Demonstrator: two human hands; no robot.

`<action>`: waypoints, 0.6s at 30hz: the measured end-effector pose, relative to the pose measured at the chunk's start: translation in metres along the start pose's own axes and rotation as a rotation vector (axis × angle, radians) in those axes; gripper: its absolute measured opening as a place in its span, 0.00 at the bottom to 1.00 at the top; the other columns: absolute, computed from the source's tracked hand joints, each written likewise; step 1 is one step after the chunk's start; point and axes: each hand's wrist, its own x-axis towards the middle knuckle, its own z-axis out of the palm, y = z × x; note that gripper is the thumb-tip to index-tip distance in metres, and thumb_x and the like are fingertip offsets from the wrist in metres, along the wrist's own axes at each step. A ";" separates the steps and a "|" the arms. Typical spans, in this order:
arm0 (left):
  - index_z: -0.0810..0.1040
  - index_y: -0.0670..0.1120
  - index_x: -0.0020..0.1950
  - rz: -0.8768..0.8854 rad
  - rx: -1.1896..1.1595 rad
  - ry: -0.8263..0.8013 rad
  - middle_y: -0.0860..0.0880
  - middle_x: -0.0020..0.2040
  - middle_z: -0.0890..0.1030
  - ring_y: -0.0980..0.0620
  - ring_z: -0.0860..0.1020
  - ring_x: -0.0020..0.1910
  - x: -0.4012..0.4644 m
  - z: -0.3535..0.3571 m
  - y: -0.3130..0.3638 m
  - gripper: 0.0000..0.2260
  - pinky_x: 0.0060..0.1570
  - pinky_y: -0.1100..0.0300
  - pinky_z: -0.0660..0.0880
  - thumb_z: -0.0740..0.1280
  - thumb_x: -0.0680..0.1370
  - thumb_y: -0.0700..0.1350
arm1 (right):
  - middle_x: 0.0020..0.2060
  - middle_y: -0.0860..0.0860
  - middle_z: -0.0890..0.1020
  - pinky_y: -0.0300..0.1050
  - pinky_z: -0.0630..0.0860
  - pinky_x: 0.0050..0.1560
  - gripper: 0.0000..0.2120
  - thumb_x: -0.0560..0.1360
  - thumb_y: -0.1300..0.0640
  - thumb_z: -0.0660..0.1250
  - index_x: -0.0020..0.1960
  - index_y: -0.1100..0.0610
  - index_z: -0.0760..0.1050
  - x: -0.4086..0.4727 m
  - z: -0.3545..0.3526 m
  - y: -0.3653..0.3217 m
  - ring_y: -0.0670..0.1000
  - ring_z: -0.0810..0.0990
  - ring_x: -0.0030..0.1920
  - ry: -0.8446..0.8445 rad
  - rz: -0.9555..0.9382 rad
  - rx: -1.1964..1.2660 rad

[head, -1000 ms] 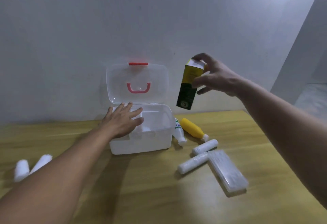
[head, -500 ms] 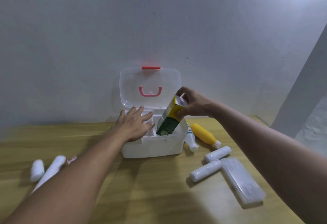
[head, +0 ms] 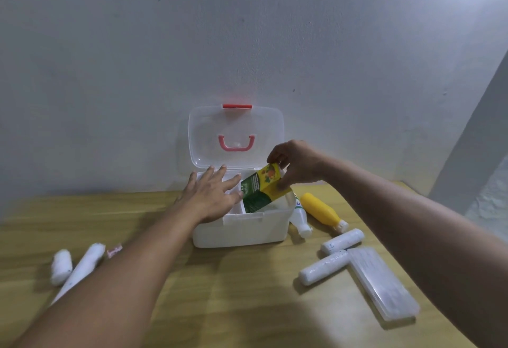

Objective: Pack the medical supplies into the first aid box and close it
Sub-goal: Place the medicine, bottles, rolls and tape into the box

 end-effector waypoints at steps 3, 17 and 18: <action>0.48 0.60 0.77 0.003 -0.003 -0.001 0.49 0.80 0.44 0.47 0.42 0.78 0.001 0.000 -0.001 0.25 0.75 0.41 0.41 0.46 0.80 0.62 | 0.56 0.53 0.82 0.49 0.80 0.56 0.30 0.62 0.58 0.81 0.62 0.57 0.76 0.004 0.010 -0.004 0.53 0.81 0.54 -0.058 -0.011 -0.044; 0.49 0.60 0.77 0.002 0.002 0.010 0.50 0.80 0.44 0.47 0.42 0.78 0.003 0.001 -0.002 0.25 0.75 0.40 0.41 0.46 0.80 0.62 | 0.53 0.52 0.81 0.41 0.76 0.46 0.21 0.67 0.54 0.78 0.58 0.56 0.79 0.017 0.039 -0.014 0.52 0.78 0.48 -0.166 -0.082 -0.302; 0.49 0.60 0.77 0.002 0.003 0.011 0.50 0.80 0.44 0.47 0.42 0.78 0.002 0.000 -0.001 0.25 0.75 0.40 0.41 0.46 0.80 0.62 | 0.53 0.52 0.82 0.41 0.77 0.47 0.20 0.68 0.55 0.77 0.58 0.56 0.80 0.016 0.039 -0.014 0.52 0.79 0.49 -0.171 -0.094 -0.307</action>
